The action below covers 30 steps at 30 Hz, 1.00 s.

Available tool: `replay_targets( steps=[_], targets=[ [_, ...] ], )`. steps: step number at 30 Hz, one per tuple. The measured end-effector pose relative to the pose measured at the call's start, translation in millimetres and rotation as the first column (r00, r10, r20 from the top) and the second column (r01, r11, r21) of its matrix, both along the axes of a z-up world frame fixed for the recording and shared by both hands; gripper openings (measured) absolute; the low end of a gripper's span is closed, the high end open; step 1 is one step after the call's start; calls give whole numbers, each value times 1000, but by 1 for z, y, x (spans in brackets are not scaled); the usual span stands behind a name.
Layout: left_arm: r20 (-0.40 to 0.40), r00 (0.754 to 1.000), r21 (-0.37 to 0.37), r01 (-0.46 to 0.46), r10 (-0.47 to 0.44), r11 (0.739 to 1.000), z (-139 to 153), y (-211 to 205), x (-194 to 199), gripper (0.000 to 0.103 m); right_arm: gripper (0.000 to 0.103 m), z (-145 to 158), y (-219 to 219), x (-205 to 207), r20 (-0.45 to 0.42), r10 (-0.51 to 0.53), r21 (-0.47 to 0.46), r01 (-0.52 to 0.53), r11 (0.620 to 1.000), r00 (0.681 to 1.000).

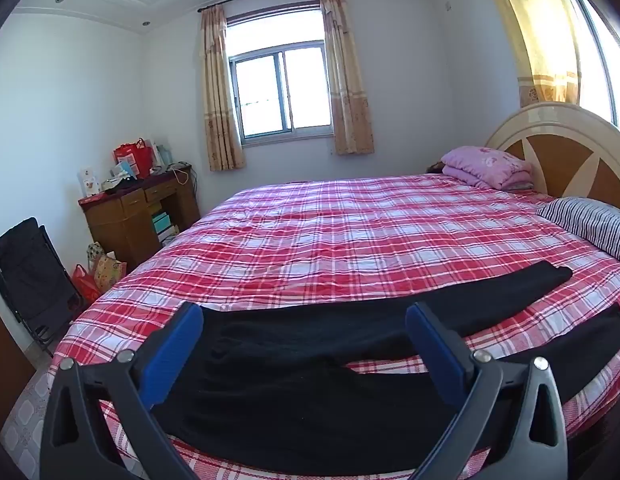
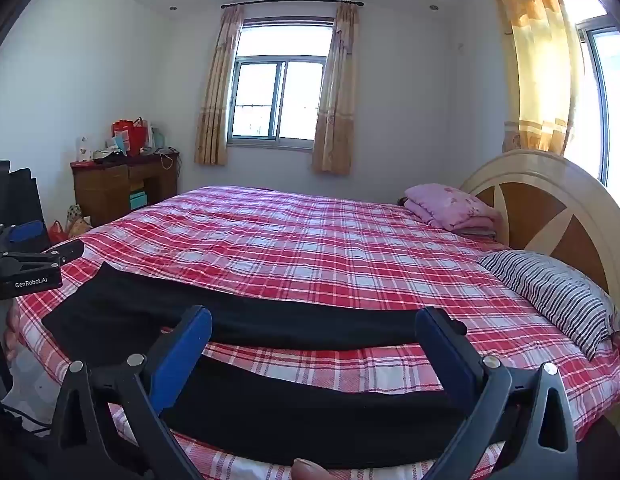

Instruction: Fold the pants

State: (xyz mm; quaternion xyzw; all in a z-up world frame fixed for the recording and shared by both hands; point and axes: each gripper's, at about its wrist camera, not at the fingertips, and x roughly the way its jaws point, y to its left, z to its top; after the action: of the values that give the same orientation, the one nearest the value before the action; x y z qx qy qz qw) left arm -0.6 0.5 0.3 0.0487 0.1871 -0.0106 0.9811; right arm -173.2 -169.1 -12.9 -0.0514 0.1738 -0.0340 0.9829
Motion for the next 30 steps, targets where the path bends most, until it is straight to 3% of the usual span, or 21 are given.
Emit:
replay_targets(
  steps=[30],
  targets=[
    [-19, 1000, -3, -7, 7, 1000, -7, 5, 4, 103, 102, -7, 3, 2, -6, -12, -15, 12, 1000, 1000]
  ],
)
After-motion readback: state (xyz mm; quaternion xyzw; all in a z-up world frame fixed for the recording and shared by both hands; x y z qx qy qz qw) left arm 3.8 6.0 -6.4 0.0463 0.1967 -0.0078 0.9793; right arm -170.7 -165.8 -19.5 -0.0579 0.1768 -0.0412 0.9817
